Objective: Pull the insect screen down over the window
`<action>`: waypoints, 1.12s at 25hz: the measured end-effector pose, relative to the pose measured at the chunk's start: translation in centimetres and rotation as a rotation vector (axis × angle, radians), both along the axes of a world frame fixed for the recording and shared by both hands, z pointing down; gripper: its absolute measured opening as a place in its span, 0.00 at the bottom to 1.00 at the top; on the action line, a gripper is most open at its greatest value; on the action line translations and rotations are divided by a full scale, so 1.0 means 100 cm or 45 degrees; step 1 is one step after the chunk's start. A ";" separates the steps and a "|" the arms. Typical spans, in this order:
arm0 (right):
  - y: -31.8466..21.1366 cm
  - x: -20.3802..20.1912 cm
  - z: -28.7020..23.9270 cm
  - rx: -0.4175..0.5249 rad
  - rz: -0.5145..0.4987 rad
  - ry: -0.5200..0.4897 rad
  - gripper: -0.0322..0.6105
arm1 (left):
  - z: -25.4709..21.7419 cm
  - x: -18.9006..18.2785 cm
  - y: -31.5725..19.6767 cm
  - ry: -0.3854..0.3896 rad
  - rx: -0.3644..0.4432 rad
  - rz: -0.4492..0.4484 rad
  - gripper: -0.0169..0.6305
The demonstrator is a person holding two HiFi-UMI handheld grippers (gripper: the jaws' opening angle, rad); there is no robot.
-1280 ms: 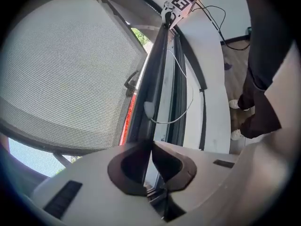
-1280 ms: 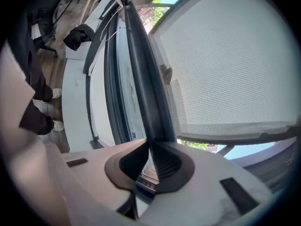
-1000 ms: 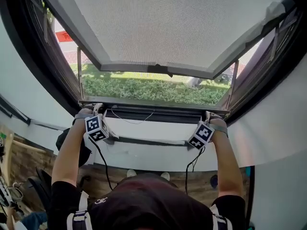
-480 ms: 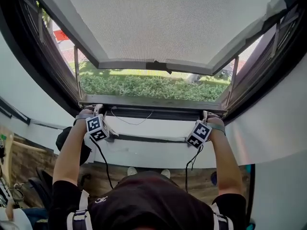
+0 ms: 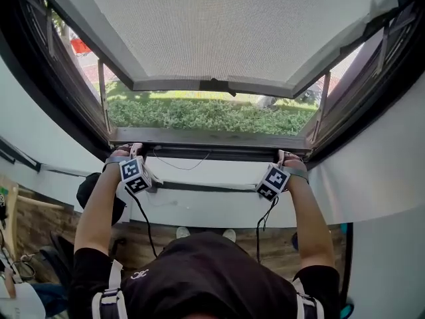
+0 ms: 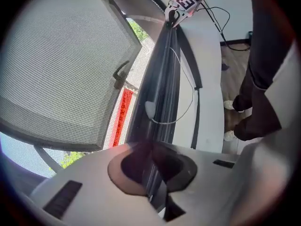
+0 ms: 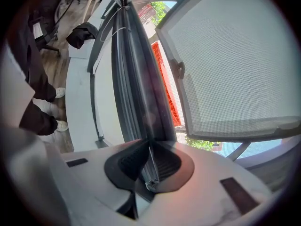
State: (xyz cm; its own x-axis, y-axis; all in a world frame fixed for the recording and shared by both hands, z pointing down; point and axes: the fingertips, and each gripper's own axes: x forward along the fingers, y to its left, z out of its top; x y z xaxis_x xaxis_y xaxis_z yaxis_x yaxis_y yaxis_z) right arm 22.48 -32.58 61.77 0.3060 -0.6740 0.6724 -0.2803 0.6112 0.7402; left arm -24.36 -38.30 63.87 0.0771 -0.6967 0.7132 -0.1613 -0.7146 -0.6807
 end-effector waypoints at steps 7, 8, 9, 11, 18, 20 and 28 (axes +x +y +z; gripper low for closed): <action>-0.004 0.000 0.002 0.006 -0.005 -0.008 0.11 | 0.002 0.002 -0.001 0.003 0.002 -0.011 0.09; -0.004 0.000 0.003 0.006 -0.004 -0.008 0.11 | 0.003 0.002 -0.001 0.001 -0.004 -0.012 0.09; -0.003 0.000 0.004 0.004 -0.003 -0.006 0.11 | 0.005 0.002 -0.001 0.000 -0.011 -0.012 0.09; -0.003 0.000 0.006 0.001 -0.007 0.004 0.11 | 0.007 0.001 -0.001 -0.005 -0.030 -0.012 0.09; -0.005 0.000 0.017 -0.017 -0.028 0.030 0.11 | 0.016 0.001 0.004 0.012 -0.123 0.000 0.17; -0.003 0.001 0.025 -0.042 -0.036 0.028 0.13 | 0.021 0.003 0.007 0.042 -0.167 0.005 0.19; 0.004 -0.001 0.055 -0.150 -0.039 0.000 0.30 | 0.036 0.003 0.014 0.035 -0.235 -0.012 0.28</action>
